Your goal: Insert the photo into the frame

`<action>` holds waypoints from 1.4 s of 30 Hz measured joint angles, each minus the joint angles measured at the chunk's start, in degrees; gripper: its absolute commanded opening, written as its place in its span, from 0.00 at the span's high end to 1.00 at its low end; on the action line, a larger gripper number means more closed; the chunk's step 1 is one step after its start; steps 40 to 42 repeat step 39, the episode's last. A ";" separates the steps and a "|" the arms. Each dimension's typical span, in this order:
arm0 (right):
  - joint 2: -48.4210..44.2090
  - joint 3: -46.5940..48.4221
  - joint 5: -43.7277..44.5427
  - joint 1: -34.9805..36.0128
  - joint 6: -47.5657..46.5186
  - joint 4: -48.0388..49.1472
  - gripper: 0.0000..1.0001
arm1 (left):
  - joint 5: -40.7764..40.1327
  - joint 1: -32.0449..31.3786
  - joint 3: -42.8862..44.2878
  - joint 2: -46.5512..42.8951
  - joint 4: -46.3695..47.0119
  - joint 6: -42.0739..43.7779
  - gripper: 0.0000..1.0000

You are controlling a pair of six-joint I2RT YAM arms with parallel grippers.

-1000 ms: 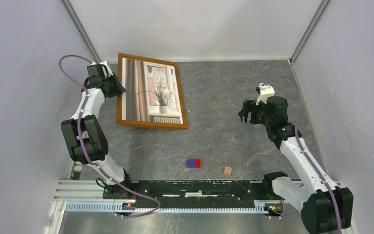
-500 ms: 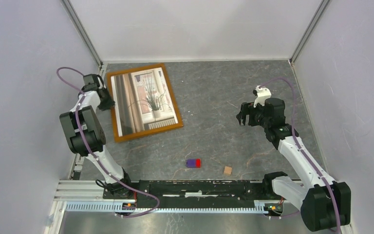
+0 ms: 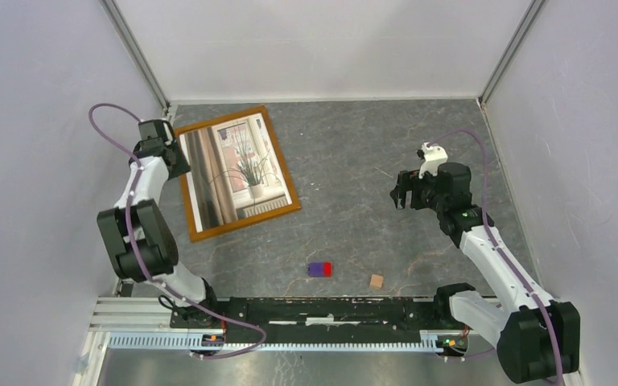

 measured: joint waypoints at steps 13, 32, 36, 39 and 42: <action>-5.05 2.78 -2.51 0.00 -0.55 -5.57 0.02 | 16.70 -31.28 -0.13 -24.37 5.11 -0.55 0.45; -12.83 32.22 -0.46 0.00 -1.42 -19.08 0.02 | 26.25 -34.12 14.80 -52.35 3.61 -4.33 0.00; -15.82 32.33 1.38 0.00 -1.22 -21.40 0.02 | 27.61 -34.12 16.35 -52.17 3.15 -5.38 0.00; -16.72 32.94 2.86 0.00 -0.90 -22.86 0.02 | 29.05 -34.12 16.90 -51.45 3.06 -7.04 0.00; -16.72 32.94 2.86 0.00 -0.90 -22.86 0.02 | 29.05 -34.12 16.90 -51.45 3.06 -7.04 0.00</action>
